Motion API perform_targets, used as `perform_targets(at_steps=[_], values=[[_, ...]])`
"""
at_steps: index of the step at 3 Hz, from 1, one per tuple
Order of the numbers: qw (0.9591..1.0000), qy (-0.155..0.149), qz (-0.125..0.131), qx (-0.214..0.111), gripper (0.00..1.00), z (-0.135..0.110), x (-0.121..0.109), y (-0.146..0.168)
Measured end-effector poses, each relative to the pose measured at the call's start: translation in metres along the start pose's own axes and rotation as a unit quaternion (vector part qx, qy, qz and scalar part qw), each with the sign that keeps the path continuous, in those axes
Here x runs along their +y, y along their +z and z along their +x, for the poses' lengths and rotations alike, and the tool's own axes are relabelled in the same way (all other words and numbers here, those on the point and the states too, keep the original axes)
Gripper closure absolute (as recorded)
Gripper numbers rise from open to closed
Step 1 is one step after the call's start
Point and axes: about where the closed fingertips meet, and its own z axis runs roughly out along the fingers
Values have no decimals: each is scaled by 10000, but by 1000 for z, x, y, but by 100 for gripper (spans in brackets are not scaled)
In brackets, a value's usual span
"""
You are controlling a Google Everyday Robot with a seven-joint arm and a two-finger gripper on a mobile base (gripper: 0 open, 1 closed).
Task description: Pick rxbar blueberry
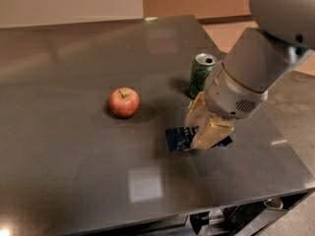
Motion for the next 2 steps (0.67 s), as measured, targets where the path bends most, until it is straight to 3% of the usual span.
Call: perform_targets(at_steps=[1,2], values=[[9999,-33,-2,-158,100,-9,-6,-22],[9983,-312,-69,-480,100,-35,-3,-53]])
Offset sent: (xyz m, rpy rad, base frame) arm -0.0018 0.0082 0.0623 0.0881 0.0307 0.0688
